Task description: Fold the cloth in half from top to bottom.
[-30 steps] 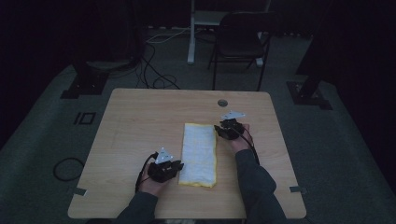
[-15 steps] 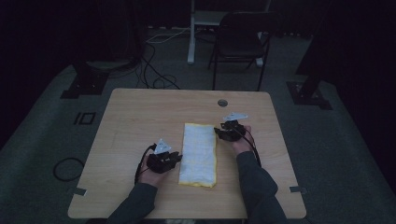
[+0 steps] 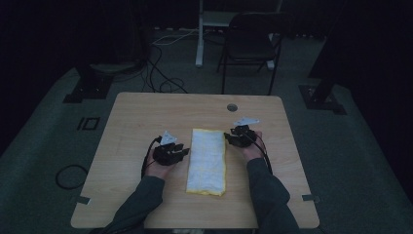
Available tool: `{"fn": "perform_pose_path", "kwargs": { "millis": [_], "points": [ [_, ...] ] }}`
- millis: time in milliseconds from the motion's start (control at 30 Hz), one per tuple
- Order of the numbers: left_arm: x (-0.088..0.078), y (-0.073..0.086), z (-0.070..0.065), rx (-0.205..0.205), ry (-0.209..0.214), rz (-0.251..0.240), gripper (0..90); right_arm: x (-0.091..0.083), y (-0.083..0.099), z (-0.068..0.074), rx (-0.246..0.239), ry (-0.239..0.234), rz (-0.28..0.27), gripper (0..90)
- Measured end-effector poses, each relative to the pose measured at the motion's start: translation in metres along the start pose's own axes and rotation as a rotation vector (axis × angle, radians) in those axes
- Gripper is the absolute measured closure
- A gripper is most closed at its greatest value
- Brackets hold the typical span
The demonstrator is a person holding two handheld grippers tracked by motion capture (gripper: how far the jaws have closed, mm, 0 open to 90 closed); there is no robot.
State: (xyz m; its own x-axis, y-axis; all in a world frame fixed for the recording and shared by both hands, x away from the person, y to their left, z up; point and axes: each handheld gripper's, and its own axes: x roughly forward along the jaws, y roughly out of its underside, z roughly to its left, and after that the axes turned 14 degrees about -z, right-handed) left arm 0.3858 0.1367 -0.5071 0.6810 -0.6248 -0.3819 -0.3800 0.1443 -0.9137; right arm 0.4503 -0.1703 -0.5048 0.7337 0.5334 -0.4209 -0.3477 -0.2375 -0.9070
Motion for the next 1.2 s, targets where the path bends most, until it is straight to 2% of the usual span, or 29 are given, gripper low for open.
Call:
{"fn": "perform_pose_path", "kwargs": {
  "millis": [333, 600, 767, 967, 1133, 1200],
  "points": [
    [0.018, -0.003, 0.015, -0.001, -0.039, 0.022, 62.1, 0.003, 0.002, 0.003, 0.016, 0.004, 0.0, 57.3],
    [0.034, -0.006, 0.023, 0.007, -0.045, 0.018, 61.0, 0.006, 0.004, 0.004, 0.012, 0.006, 0.007, 57.2],
    [0.046, -0.009, 0.027, 0.022, -0.054, 0.012, 58.4, 0.007, 0.004, 0.004, 0.025, 0.007, 0.008, 57.2],
    [0.063, -0.011, 0.029, 0.037, -0.079, 0.036, 57.2, 0.014, 0.008, 0.005, 0.035, 0.013, 0.023, 56.8],
    [0.074, -0.011, 0.029, 0.021, -0.105, 0.041, 55.8, 0.019, 0.01, 0.005, 0.044, 0.024, 0.035, 56.4],
    [0.081, -0.011, 0.029, 0.016, -0.117, 0.056, 55.9, 0.024, 0.011, 0.003, 0.065, 0.041, 0.036, 56.3]
  ]
}}
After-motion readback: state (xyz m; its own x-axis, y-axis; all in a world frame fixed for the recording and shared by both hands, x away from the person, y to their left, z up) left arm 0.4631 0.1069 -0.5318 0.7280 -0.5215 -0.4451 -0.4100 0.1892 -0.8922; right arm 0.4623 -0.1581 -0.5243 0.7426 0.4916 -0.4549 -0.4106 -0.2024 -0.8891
